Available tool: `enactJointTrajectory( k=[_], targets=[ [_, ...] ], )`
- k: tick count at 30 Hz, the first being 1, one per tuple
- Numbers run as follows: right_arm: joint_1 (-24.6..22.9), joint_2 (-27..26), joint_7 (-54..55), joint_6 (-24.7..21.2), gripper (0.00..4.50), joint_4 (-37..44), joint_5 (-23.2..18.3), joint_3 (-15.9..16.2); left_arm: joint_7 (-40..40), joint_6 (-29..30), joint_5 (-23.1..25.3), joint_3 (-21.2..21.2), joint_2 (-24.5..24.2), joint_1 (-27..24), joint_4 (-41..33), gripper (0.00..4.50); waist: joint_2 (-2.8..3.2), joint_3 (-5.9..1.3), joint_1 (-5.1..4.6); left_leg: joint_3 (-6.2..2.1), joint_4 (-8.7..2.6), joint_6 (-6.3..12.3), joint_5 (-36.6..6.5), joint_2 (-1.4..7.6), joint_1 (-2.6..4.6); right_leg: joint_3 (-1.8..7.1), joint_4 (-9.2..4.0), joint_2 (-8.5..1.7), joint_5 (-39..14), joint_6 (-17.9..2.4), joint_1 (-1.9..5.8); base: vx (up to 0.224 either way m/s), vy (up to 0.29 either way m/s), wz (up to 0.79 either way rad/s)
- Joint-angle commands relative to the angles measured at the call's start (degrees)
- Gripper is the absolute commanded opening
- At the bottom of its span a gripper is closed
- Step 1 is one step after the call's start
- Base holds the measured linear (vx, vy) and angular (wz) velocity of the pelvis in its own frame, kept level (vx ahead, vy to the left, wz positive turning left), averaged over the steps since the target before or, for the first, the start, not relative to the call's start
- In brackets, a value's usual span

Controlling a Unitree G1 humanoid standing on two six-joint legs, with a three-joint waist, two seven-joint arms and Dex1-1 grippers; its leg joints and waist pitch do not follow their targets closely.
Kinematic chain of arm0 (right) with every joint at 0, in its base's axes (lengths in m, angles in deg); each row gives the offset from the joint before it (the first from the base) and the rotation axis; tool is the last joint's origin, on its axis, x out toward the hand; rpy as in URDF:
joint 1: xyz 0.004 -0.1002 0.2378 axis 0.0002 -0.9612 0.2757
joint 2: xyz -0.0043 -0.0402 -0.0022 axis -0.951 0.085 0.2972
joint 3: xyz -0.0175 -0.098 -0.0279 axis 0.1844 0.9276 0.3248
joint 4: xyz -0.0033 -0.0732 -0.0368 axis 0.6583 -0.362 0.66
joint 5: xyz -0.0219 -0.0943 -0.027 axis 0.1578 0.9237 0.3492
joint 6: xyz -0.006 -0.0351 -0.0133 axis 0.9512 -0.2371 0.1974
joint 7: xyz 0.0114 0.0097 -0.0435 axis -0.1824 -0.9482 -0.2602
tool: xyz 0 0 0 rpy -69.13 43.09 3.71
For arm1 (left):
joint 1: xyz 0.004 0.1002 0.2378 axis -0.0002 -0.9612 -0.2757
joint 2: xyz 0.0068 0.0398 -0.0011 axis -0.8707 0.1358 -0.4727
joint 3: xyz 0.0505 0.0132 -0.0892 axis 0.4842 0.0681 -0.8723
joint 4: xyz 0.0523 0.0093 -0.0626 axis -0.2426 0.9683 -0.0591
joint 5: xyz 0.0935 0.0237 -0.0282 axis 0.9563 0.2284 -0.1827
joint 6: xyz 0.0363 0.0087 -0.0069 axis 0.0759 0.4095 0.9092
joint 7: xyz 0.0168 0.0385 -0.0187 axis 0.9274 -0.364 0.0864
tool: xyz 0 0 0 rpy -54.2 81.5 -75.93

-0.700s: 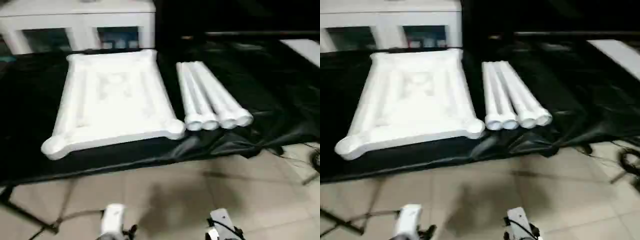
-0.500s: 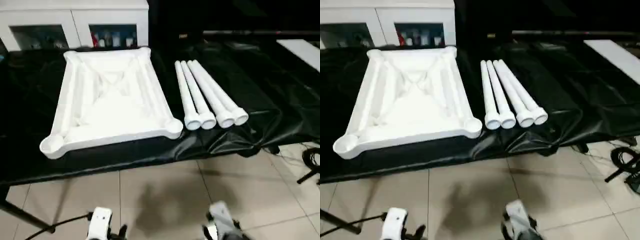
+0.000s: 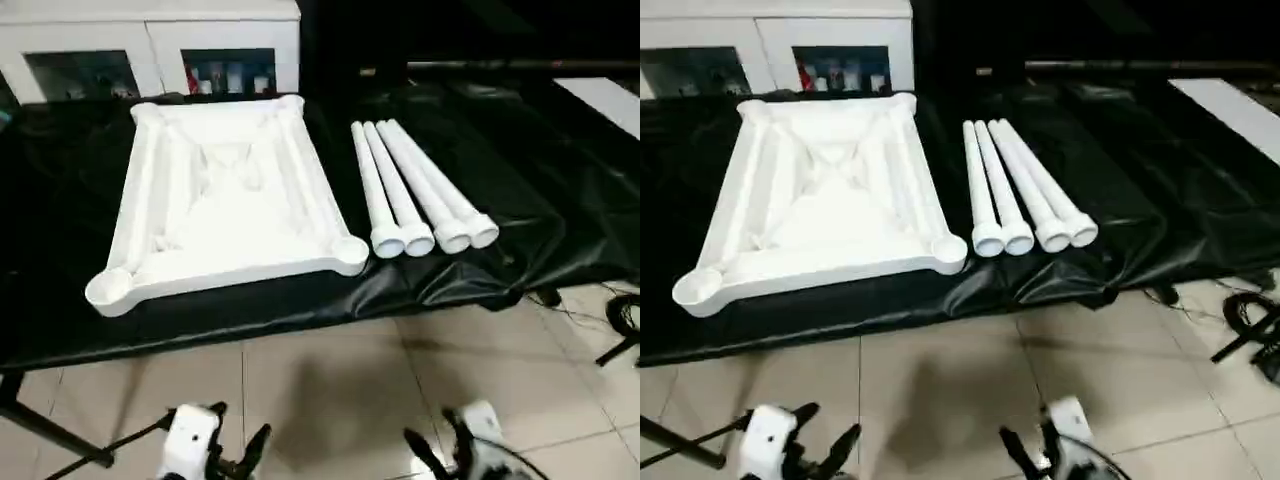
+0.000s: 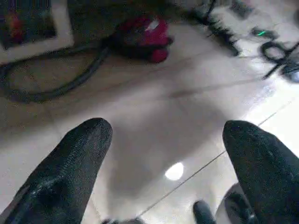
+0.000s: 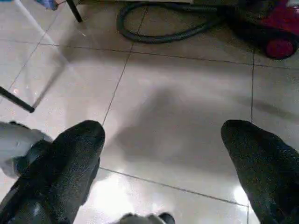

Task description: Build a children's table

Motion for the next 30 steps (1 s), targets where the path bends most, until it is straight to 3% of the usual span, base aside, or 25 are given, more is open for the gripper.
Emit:
enactJointTrajectory(
  k=[1, 3, 5, 6, 8, 9, 11, 13, 14, 17, 20, 21, 22, 24, 25, 27, 28, 29, 30],
  targets=[
    [-0.87, 0.44, -0.44, 2.2, 4.5, -1.18, -0.51, -0.86, -0.6, 1.75, -0.5, 0.74, -0.43, -0.57, -2.85, 4.4, 0.02, -0.62, -0.2, -1.31, -6.11, 1.59, -19.03, 3.24, 0.76, 2.63, -6.02, -3.36, -5.05, -13.32, -0.71, 0.0, 0.0, 0.0],
    [-3.48, -0.46, -0.19, 5.57, 4.5, -2.71, -0.45, -0.91, -0.62, 3.63, -0.74, 1.13, -1.06, -1.17, -6.51, 4.4, 0.38, -0.8, -0.3, -1.21, -5.9, 2.51, -16.16, 3.04, 0.65, 2.62, -5.65, -3.12, -0.59, -13.24, -0.59, 0.0, 0.0, 0.0],
    [-4.93, -1.22, -0.42, 7.69, 4.5, -3.43, -0.67, -1.06, -0.63, 4.77, -1.16, 1.35, -1.36, -1.15, -8.71, 4.4, 0.21, -1.15, -0.33, -1.12, -5.48, 4.08, -12.91, 2.99, 0.57, 2.49, -5.19, -3.02, 5.11, -13.38, -0.4, 0.0, 0.0, 0.0],
    [-6.73, -2.4, -1.22, 11.84, 4.5, -3.78, -1.13, -1.36, -0.63, 6.5, -1.95, 1.23, -1.67, -0.15, -11.38, 4.4, 0.24, -1.32, -0.31, -1.01, -5.23, 5.34, -11.31, 2.94, 0.5, 2.42, -4.91, -2.99, 7.75, -13.73, -0.3, 0.0, 0.0, 0.0],
    [-7.79, -3.52, -2.93, 15.38, 4.5, -4.0, -1.53, -1.65, -0.56, 8.23, -2.73, 0.75, -1.73, 1.12, -13.14, 4.4, 0.25, -1.49, -0.38, -1.02, -4.86, 7.45, -8.47, 2.78, 0.25, 2.22, -4.45, -2.87, 11.83, -14.03, -0.15, 0.0, 0.0, 0.0],
    [-8.45, -4.27, -3.64, 17.52, 4.5, -4.06, -1.16, -1.29, -0.36, 9.32, -3.13, 0.5, -1.7, 1.97, -14.19, 4.4, 0.31, -1.41, -0.48, -1.0, -4.87, 8.25, -8.56, 2.82, 0.34, 2.15, -4.47, -2.83, 11.65, -14.26, -0.33, 0.0, 0.0, 0.0],
    [-9.1, -4.87, -3.32, 19.63, 4.5, -4.19, -0.35, -0.69, -0.2, 10.43, -3.64, 0.26, -1.63, 2.71, -14.97, 4.4, 0.37, -1.1, -0.72, -1.01, -5.26, 7.86, -10.92, 2.89, 0.36, 2.16, -4.79, -2.87, 7.45, -14.57, -0.47, 0.0, 0.0, 0.0],
    [-10.42, -6.34, 0.72, 23.63, 4.5, -5.31, 2.58, 0.83, 0.66, 11.91, -3.8, -0.35, -1.41, 4.45, -15.37, 4.4, 0.45, -1.03, -1.27, -1.09, -5.55, 6.02, -13.83, 2.95, 0.57, 2.34, -5.17, -2.81, 2.31, -14.46, -0.48, 0.0, 0.0, 0.0],
    [-10.34, -6.65, 4.29, 23.13, 4.5, -6.1, 4.15, 1.4, 1.34, 12.43, -3.36, -0.49, -1.19, 5.03, -14.95, 4.4, 0.6, -1.05, -1.36, -1.14, -5.59, 5.68, -13.43, 2.93, 0.61, 2.34, -5.15, -2.74, 2.21, -14.45, -0.5, 0.0, 0.0, 0.0],
    [-9.61, -7.46, 16.92, 18.8, 4.5, -8.78, 9.84, 4.2, 2.26, 13.17, -2.4, -0.15, -0.46, 6.73, -13.07, 4.4, 0.59, -1.31, -1.74, -0.98, -5.34, 4.49, -10.99, 2.58, 1.02, 2.32, -4.91, -2.28, 4.47, -14.67, -0.62, 0.0, 0.0, 0.0],
    [-8.34, -9.74, 26.86, 6.9, 4.5, -12.27, 13.34, 7.05, 3.3, 15.03, -0.46, 1.21, -0.21, 9.28, -9.18, 4.4, 0.8, -1.26, -1.69, -1.01, -5.44, 3.7, -12.99, 2.5, 1.23, 2.48, -4.99, -2.3, 5.01, -13.41, -0.79, 0.0, 0.0, 0.0],
    [-7.65, -10.61, 29.98, 1.0, 4.5, -13.51, 13.79, 7.39, 3.55, 15.39, 0.07, 1.86, -0.17, 10.12, -7.81, 4.4, 1.75, -1.45, -1.69, -1.26, -5.72, 1.77, -14.78, 2.44, 1.58, 2.41, -4.77, -2.17, 5.04, -12.62, -0.8, 0.0, 0.0, 0.0],
    [-7.55, -10.73, 30.38, 0.19, 4.5, -13.69, 13.84, 7.4, 3.61, 15.48, 0.11, 1.97, -0.17, 10.25, -7.64, 4.4, 1.32, -1.44, -1.94, -1.26, -5.83, 1.27, -15.54, 2.46, 1.57, 2.4, -4.86, -2.0, 5.42, -12.29, -0.76, 0.0, 0.0, 0.0],
    [-7.22, -11.36, 36.93, -5.14, 4.5, -14.53, 16.22, 8.93, 3.98, 17.23, 0.34, 2.67, 0.14, 11.33, -5.71, 4.4, 1.14, -1.59, -1.8, -1.26, -5.85, 0.17, -17.07, 2.45, 1.56, 2.53, -4.75, -2.22, 6.41, -11.91, -0.74, 0.0, 0.0, 0.0],
    [1.91, -6.86, 31.04, -9.22, 4.5, -11.49, 11.27, 4.6, 4.22, 17.83, 0.06, 2.75, 0.74, 12.0, -4.38, 4.4, 1.87, -1.64, -1.68, -1.28, -5.86, -0.55, -17.45, 2.27, 1.67, 2.52, -4.75, -2.26, 6.7, -11.55, -0.76, 0.0, 0.0, 0.0],
    [8.76, -3.46, 26.19, -12.0, 4.5, -9.17, 7.36, 1.25, 4.37, 18.16, -0.14, 2.76, 1.17, 12.44, -3.5, 4.4, 0.78, -1.46, -2.42, -1.52, -6.34, -0.67, -21.22, 2.2, 1.26, 2.35, -4.86, -2.09, 3.3, -11.81, -0.22, 0.0, 0.0, 0.0],
    [16.18, 0.01, 22.45, -16.67, 4.5, -8.86, 5.57, -0.97, 5.0, 18.53, 0.89, 3.26, 1.64, 13.45, -1.28, 4.4, 0.28, -1.87, -2.71, -1.74, -6.08, -0.29, -20.02, 2.22, 0.82, 2.36, -4.81, -2.29, 2.64, -11.73, 0.41, 0.0, 0.0, 0.0],
    [16.32, -0.05, 23.51, -17.73, 4.5, -9.37, 6.35, -0.51, 5.19, 18.74, 1.25, 3.38, 1.72, 13.68, -0.68, 4.4, 0.08, -2.09, -2.96, -1.88, -5.84, 0.67, -16.87, 2.16, 0.4, 2.39, -4.58, -2.41, 4.53, -11.99, 0.75, -0.063, 0.062, -0.12],
    [16.79, -0.66, 24.77, -19.2, 4.5, -10.15, 6.6, -0.52, 5.41, 19.12, 2.19, 3.8, 1.52, 14.09, 0.55, 4.4, 0.75, -2.7, -2.53, -1.45, -4.63, 3.46, -7.58, 1.92, 0.66, 2.35, -4.3, -2.42, 12.38, -12.95, 0.28, 0.0, 0.0, 0.0]
  ],
)
